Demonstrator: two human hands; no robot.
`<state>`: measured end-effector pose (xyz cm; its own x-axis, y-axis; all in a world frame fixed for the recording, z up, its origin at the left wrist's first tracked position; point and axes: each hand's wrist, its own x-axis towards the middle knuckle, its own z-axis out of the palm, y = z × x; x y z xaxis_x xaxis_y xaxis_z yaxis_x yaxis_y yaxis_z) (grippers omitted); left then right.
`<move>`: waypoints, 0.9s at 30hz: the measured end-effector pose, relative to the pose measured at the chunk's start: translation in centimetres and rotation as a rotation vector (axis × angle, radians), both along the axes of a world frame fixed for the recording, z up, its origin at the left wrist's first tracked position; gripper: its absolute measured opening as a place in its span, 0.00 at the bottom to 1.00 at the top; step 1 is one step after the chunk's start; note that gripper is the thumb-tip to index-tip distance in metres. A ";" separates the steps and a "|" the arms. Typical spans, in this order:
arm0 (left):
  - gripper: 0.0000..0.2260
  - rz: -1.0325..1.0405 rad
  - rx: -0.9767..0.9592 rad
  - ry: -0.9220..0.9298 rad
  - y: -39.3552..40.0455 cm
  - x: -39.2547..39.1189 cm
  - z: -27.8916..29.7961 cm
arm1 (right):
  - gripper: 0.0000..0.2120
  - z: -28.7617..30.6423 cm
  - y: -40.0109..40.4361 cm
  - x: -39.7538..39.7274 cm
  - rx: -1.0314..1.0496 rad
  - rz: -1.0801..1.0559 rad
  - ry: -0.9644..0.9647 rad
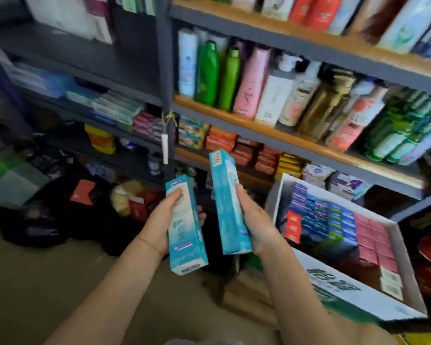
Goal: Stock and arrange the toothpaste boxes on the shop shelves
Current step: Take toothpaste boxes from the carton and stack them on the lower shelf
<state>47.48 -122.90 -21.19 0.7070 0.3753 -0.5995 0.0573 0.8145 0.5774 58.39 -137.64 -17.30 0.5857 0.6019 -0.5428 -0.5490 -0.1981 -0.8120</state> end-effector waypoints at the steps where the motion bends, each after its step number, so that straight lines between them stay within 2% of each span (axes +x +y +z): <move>1: 0.18 0.031 0.020 -0.001 2.6 -2.0 -0.1 | 0.17 0.2 2.9 -1.6 -0.042 0.053 -0.093; 6: 0.13 0.129 0.061 0.012 13.0 -9.4 -0.2 | 0.10 0.3 14.8 -7.2 -0.120 0.255 -0.457; 7: 0.12 0.147 0.061 0.022 14.9 -10.3 -0.3 | 0.11 0.1 17.1 -7.7 -0.137 0.277 -0.508; 10: 0.10 0.207 0.062 0.018 20.6 -11.7 -0.8 | 0.28 -1.0 23.8 -8.0 -0.191 0.372 -0.661; 11: 0.10 0.224 0.060 0.012 22.4 -11.8 -1.0 | 0.30 -1.5 26.0 -7.9 -0.204 0.403 -0.683; 13: 0.10 0.242 0.061 0.000 26.0 -11.6 -1.2 | 0.27 -2.5 30.6 -7.5 -0.196 0.448 -0.697; 16: 0.11 0.267 0.058 -0.013 31.7 -10.3 -1.2 | 0.13 -4.3 37.6 -6.6 -0.112 0.475 -0.679; 18: 0.12 0.311 0.049 -0.005 35.6 -9.5 -1.3 | 0.10 -5.6 42.5 -5.7 -0.093 0.485 -0.597; 20: 0.12 0.354 0.053 0.000 39.5 -8.8 -1.3 | 0.13 -6.6 47.2 -4.9 -0.105 0.506 -0.537; 23: 0.14 0.355 0.036 -0.040 44.6 -7.8 -1.4 | 0.30 -7.4 53.3 -4.0 -0.075 0.597 -0.397; 27: 0.13 0.403 -0.002 -0.025 50.2 -7.5 -2.5 | 0.28 -8.0 59.3 -2.1 -0.049 0.707 -0.105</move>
<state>40.00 -72.71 -23.74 0.5178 0.6241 -0.5851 -0.2808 0.7700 0.5729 56.29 -78.30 -25.30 0.1150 0.8331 -0.5411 -0.1953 -0.5151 -0.8346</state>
